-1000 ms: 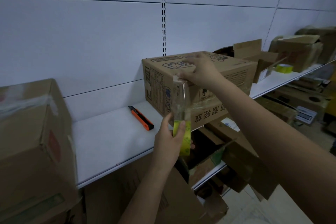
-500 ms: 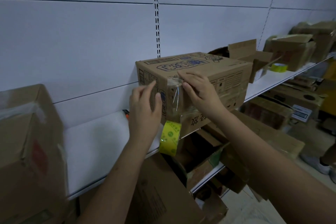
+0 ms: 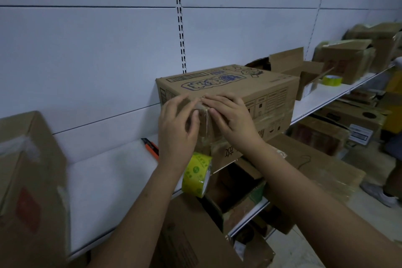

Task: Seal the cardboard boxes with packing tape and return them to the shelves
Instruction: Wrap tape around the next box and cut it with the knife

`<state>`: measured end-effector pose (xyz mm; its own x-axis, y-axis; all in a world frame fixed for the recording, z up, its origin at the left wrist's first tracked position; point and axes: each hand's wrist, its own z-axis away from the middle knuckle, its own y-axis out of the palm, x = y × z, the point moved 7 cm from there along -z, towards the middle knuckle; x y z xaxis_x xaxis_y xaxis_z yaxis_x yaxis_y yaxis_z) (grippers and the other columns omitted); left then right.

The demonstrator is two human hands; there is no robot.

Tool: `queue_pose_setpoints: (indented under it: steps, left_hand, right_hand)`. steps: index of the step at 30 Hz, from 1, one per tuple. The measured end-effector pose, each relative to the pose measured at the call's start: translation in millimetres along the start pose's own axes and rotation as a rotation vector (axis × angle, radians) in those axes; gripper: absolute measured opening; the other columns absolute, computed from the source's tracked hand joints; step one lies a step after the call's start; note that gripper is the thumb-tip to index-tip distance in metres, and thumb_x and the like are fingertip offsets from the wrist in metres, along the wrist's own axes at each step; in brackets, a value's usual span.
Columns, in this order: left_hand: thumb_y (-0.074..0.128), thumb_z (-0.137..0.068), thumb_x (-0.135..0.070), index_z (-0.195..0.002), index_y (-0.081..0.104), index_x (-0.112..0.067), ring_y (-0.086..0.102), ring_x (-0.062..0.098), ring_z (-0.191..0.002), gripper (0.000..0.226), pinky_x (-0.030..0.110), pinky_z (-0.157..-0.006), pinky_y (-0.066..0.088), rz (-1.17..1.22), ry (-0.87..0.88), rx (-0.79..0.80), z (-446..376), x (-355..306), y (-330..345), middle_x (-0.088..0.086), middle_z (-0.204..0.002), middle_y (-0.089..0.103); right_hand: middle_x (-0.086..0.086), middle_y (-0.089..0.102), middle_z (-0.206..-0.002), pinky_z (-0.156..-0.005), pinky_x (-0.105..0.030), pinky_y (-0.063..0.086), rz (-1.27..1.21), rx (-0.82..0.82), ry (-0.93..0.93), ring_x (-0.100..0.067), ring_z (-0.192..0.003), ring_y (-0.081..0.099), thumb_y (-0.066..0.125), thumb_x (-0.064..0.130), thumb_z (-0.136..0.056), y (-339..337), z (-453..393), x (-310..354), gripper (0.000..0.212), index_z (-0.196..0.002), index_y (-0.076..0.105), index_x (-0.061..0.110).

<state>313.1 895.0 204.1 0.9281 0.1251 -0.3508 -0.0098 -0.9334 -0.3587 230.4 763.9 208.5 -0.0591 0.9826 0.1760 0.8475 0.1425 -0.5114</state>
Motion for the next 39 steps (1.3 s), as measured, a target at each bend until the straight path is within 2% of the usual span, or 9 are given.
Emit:
queue_pose_setpoints:
  steps: [4,8,11,14,17,21,27,33,39]
  left_hand:
    - [0.05,-0.101,-0.034,-0.125,0.054,-0.017,0.054,-0.002,-0.095,0.03,0.008,-0.078,0.042,0.282,-0.636,0.008,54.1,28.2,2.5,0.001,-0.123,0.047]
    - [0.052,-0.1,-0.041,-0.118,0.053,-0.02,0.055,-0.001,-0.084,0.029,0.013,-0.06,0.039,0.44,-0.977,0.348,105.4,28.4,29.0,-0.002,-0.104,0.06]
    - [0.052,-0.092,-0.061,-0.093,0.062,-0.017,0.063,0.01,-0.079,0.044,0.018,-0.061,0.046,0.521,-0.969,0.485,120.3,17.1,38.3,-0.003,-0.085,0.065]
    - [0.049,-0.083,-0.078,-0.086,0.067,0.002,0.07,0.031,-0.082,0.082,0.039,-0.076,0.058,0.604,-0.979,0.527,127.6,7.8,40.4,0.019,-0.081,0.07]
    - [0.056,-0.084,-0.071,-0.087,0.074,-0.007,0.072,0.024,-0.082,0.066,0.037,-0.076,0.058,0.702,-0.885,0.452,139.7,-2.0,30.6,0.01,-0.082,0.074]
    - [0.061,-0.088,-0.054,-0.079,0.068,-0.011,0.061,0.013,-0.072,0.044,0.025,-0.066,0.046,0.8,-0.69,0.349,160.9,-7.3,20.4,0.012,-0.072,0.064]
    - [0.05,-0.069,-0.09,-0.055,0.052,-0.028,0.039,0.008,-0.052,0.064,0.029,-0.056,0.028,0.713,-0.881,0.587,234.8,1.4,57.6,-0.008,-0.054,0.039]
    - [0.046,-0.079,-0.081,-0.056,0.045,-0.029,0.042,0.014,-0.056,0.057,0.032,-0.061,0.027,0.614,-0.903,0.613,245.8,25.5,62.8,-0.003,-0.057,0.04]
    - [0.049,-0.082,-0.077,-0.051,0.05,-0.031,0.041,0.007,-0.053,0.055,0.029,-0.057,0.027,0.621,-0.895,0.65,251.7,18.4,67.9,-0.011,-0.052,0.041]
  right_hand:
    - [0.011,0.063,-0.133,-0.106,-0.015,0.026,-0.026,0.041,0.069,-0.01,-0.125,0.045,0.047,0.032,-0.104,-5.2,-2.7,1.4,0.033,-0.131,0.065,0.024]
    - [0.009,0.064,-0.132,-0.103,-0.025,0.033,0.029,0.081,0.088,-0.019,-0.119,0.048,0.044,0.037,-0.104,-0.1,-4.5,0.1,0.04,-0.138,0.059,0.024]
    - [0.007,0.062,-0.132,-0.102,-0.025,0.03,0.06,0.141,0.071,-0.022,-0.119,0.047,0.039,0.042,-0.103,0.3,-7.1,2.1,0.046,-0.144,0.052,0.025]
    - [0.008,0.054,-0.142,-0.103,-0.025,0.026,0.149,0.297,0.062,-0.021,-0.125,0.039,0.038,0.059,-0.098,1.1,-10.1,6.9,0.06,-0.152,0.039,0.031]
    - [0.008,0.051,-0.144,-0.105,-0.035,0.031,0.273,0.33,0.02,-0.024,-0.123,0.04,0.04,0.065,-0.096,6.0,-12.0,10.7,0.07,-0.156,0.026,0.034]
    - [0.009,0.057,-0.13,-0.095,-0.042,0.04,0.31,0.261,-0.021,-0.025,-0.116,0.048,0.042,0.059,-0.097,8.5,-9.2,11.4,0.06,-0.151,0.04,0.033]
    - [0.008,0.054,-0.125,-0.099,-0.04,0.035,0.254,0.372,-0.01,-0.018,-0.12,0.044,0.037,0.06,-0.096,3.2,-13.1,9.7,0.054,-0.142,0.05,0.035]
    - [0.006,0.045,-0.15,-0.111,-0.042,0.029,0.317,0.439,0.073,-0.02,-0.135,0.041,0.041,0.059,-0.097,6.0,-15.9,8.6,0.06,-0.151,0.037,0.033]
    - [0.007,0.051,-0.147,-0.108,-0.044,0.038,0.243,0.442,0.055,-0.019,-0.133,0.045,0.045,0.054,-0.098,-8.5,-14.6,8.7,0.053,-0.146,0.047,0.031]
